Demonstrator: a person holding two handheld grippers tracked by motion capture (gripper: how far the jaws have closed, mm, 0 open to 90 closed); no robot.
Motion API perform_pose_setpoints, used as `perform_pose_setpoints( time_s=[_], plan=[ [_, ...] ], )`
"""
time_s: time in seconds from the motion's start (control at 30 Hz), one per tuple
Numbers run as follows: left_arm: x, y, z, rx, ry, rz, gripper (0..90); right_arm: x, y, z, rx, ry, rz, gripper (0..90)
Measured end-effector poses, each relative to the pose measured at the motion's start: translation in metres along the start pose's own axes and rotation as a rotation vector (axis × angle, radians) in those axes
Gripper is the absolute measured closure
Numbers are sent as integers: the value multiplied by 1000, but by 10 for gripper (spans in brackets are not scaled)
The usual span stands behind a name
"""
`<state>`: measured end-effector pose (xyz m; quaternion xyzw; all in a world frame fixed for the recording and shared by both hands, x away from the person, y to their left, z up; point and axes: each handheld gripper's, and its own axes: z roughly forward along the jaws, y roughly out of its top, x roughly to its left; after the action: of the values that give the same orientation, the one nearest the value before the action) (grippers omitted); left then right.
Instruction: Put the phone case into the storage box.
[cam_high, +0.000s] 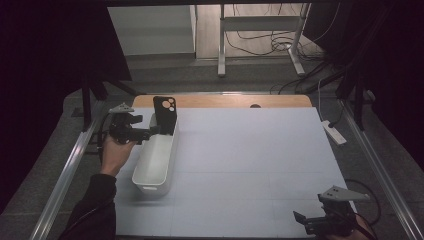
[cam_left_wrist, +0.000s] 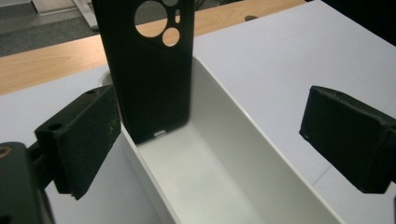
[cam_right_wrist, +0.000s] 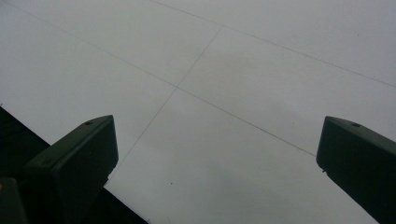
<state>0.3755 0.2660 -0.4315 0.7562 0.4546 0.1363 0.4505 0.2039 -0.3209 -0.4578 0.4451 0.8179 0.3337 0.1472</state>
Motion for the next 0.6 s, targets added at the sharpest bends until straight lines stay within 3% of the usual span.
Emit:
perform_pose_setpoints(
  time_s=[0.1,0.33,0.6],
  plan=[
    [-3,-4,-2,-2,-18,-6,38,0,0,0,0,0,0,0],
    [-14,-8,-4,-1,-31,23,9,0,0,0,-1,1,1,0],
    [-23,-13,-8,-8,-76,6,0,-1,0,0,0,2,4,0]
  ],
)
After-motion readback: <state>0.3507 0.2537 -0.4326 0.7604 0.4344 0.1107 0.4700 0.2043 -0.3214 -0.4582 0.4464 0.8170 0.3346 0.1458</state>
